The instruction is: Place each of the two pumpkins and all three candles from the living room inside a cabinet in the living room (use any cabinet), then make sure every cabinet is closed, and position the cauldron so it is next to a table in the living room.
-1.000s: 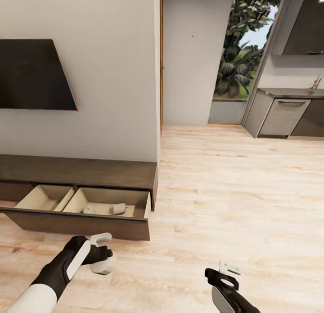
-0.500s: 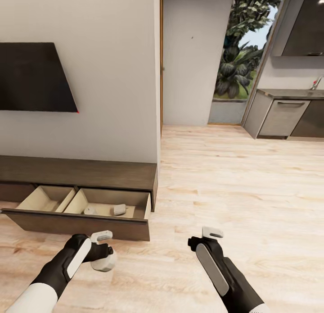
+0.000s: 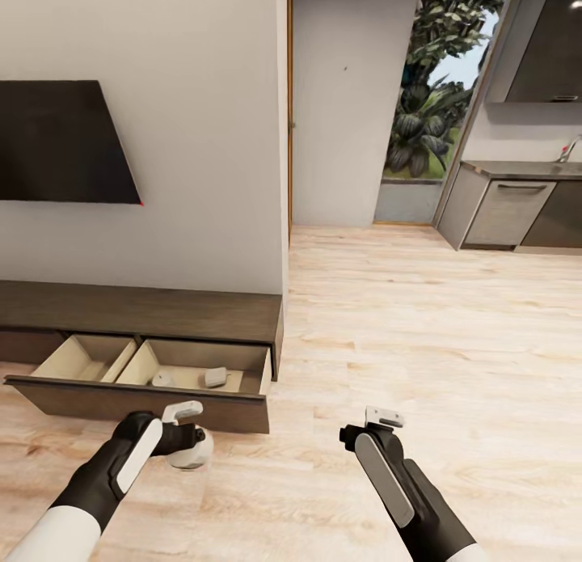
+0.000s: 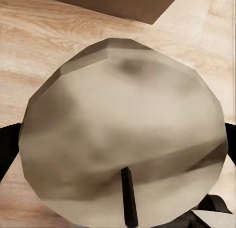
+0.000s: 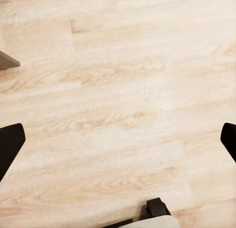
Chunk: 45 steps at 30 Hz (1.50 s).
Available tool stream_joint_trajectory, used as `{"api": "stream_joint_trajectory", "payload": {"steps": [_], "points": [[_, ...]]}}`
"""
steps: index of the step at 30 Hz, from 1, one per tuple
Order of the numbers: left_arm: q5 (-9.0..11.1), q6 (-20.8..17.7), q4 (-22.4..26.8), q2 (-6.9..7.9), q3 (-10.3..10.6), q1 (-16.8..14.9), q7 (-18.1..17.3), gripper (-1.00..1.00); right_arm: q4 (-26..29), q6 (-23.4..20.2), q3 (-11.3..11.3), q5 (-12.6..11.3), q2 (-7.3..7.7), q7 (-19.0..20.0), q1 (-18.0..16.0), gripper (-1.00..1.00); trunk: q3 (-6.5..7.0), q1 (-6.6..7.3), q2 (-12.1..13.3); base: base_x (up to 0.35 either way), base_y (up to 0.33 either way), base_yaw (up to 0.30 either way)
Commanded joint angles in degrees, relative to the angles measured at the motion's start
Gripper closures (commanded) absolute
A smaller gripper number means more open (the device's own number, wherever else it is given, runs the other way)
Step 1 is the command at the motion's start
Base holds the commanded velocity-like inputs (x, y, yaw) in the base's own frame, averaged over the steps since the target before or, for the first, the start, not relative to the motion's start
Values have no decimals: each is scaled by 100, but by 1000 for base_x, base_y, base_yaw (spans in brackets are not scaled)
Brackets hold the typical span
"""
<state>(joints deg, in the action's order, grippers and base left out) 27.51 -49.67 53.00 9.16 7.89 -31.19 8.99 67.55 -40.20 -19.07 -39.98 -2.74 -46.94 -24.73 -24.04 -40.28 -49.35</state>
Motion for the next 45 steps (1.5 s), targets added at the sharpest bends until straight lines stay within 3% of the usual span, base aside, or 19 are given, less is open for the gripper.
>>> {"api": "stream_joint_trajectory", "payload": {"steps": [1, 11, 45], "points": [[62, -17, 40, 11, 21, 3, 52, 100, 6, -15, -8, -48, 1, -57, -5, -100, -7, -1, -5, 0, 0, 0], [25, -17, 178, 20, 28, 33, 50, 100, -4, -6, -9, -53, 1, -48, -5, -100, -7, -1, -5, 83, 0, 0], [17, -8, 114, 16, 21, 34, 50, 100, -14, 4, -9, -52, 1, -18, -7, -100, -7, -1, -5, 318, 0, 0]]}}
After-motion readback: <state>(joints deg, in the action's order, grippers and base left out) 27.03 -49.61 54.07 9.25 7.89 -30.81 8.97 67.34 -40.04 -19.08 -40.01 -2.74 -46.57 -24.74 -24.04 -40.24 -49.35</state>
